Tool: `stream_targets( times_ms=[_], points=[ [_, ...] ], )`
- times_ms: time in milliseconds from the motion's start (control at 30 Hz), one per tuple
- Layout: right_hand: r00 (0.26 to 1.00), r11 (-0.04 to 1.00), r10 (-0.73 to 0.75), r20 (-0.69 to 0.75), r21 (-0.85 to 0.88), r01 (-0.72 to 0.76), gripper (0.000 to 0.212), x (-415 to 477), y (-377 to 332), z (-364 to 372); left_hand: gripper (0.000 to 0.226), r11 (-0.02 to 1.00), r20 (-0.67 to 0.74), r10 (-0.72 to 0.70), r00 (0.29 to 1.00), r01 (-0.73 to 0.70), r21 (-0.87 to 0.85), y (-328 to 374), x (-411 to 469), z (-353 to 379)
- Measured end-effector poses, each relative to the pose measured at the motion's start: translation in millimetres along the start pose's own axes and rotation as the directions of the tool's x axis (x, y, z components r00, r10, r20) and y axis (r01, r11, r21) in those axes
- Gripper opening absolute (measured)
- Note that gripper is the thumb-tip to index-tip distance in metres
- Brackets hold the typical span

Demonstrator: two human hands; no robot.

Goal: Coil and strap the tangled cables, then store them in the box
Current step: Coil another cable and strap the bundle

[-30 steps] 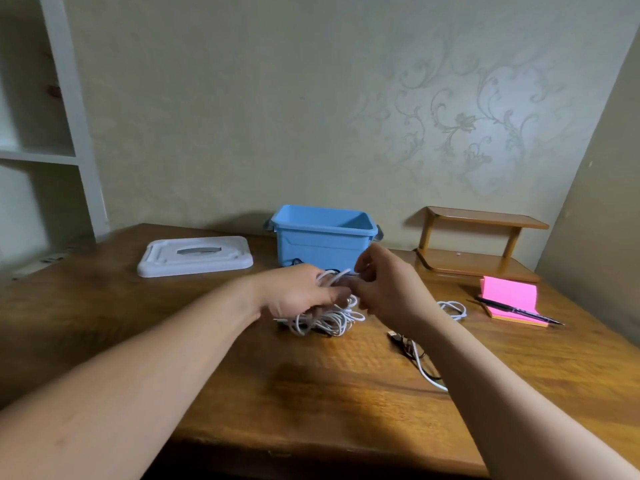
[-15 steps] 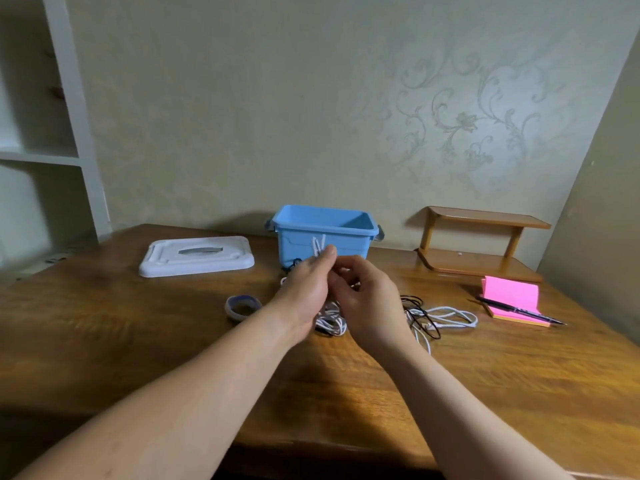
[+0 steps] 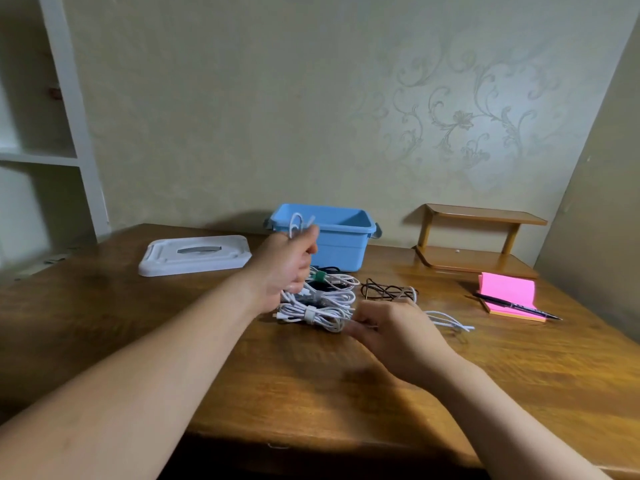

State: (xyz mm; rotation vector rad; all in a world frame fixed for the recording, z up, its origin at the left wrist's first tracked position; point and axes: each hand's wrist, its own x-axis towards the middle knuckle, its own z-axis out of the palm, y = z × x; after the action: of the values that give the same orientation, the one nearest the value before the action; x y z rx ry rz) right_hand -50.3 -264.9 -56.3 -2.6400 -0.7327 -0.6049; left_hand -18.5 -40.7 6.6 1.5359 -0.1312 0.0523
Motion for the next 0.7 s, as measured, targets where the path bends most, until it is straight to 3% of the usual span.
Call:
stream_targets(
  times_ms=[100, 200, 333, 400, 467, 600, 700],
  points=[
    [0.999, 0.995, 0.044, 0.006, 0.088, -0.045, 0.022, 2, 12, -9, 0.040, 0.937, 0.175, -0.057, 0.983, -0.008, 0.350, -1, -8, 5],
    [0.995, 0.963, 0.102, -0.008, 0.250, -0.097, 0.019, 11, 9, -20, 0.037, 0.778, 0.351, -0.047, 0.935, -0.186, 0.601, -11, -16, 22],
    [0.990, 0.936, 0.134, -0.034, 0.332, -0.116, 0.040, 16, 5, -33, 0.026, 0.811, 0.499, -0.069, 0.864, -0.242, 0.532, -16, -17, 30],
    [0.990, 0.922, 0.137, -0.034, 0.370, -0.115, 0.041, 15, 6, -36, 0.024, 0.790, 0.540, -0.110, 0.835, -0.256, 0.557, -18, -17, 28],
    [0.989, 0.908, 0.146, -0.029, 0.400, -0.123, 0.036, 14, 10, -38, 0.022, 0.844, 0.556, -0.102, 0.825, -0.224, 0.488, -19, -21, 28],
    [0.977, 0.845, 0.210, 0.027, 0.498, -0.195, 0.019, 9, 26, -37, 0.030, 0.997, 0.394, -0.018, 0.919, -0.016, 0.082, -22, -23, 22],
    [0.961, 0.815, 0.275, 0.003, 0.529, -0.235, 0.012, 7, 27, -28, 0.026, 0.989, 0.208, -0.003, 0.978, 0.033, -0.145, -32, -20, 28]
  ],
)
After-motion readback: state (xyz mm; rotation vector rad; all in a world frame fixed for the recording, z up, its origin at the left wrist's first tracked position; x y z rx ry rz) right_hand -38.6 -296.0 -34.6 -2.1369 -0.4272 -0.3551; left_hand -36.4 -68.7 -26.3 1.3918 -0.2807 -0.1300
